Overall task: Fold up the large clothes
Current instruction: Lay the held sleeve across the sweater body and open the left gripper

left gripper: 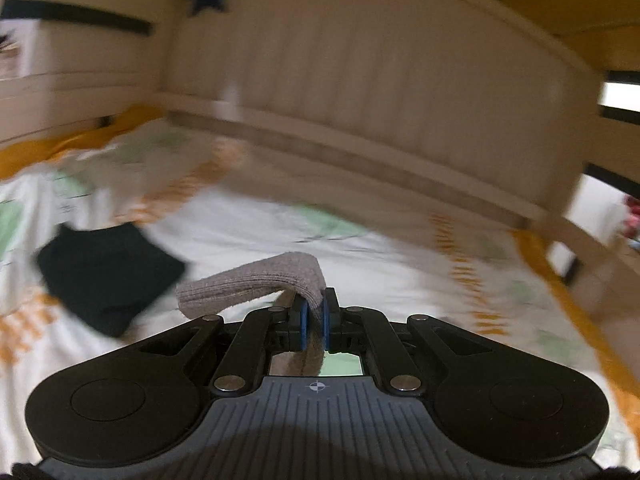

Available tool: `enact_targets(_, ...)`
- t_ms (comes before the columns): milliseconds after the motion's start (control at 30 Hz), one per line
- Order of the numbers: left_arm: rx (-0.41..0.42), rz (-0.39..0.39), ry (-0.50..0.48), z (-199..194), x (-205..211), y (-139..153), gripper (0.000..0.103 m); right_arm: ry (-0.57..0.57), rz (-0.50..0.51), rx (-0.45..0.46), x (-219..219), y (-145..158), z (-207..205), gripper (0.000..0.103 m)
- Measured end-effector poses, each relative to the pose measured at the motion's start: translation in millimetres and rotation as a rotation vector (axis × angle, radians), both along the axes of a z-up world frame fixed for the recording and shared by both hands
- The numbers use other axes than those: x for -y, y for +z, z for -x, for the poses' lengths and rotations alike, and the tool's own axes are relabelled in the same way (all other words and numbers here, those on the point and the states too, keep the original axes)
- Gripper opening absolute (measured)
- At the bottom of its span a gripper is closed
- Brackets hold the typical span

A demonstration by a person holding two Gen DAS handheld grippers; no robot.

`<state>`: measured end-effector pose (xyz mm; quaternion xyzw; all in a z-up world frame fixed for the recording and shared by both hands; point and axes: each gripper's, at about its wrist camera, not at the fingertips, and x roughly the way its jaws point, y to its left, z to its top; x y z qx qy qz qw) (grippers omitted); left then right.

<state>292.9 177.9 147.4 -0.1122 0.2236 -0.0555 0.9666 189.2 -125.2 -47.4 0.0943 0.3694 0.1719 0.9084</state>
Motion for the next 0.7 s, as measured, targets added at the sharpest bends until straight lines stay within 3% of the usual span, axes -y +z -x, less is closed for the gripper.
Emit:
enact_targets(200,0.005,-0.026,-0.156,-15,100,-13,0.007,-0.026,-0.006,0.012,35,17,27,0.102)
enact_targets(433,-0.125,0.027,-0.267,-38,197,-83,0.007,-0.063,0.015,0.013,67,16,49,0.102)
enact_targets(633,-0.203,-0.031,-0.326,-42,245,-145,0.009,-0.1,0.009,-0.02,88,5,53,0.102)
enact_targets(667,-0.223,-0.039,-0.339,-42,247,-154,0.015,-0.107,0.006,-0.026,91,3,52,0.102)
enact_targets(700,-0.24,-0.046,-0.348,-36,249,-158,0.03,-0.114,0.003,-0.033,93,1,53,0.102)
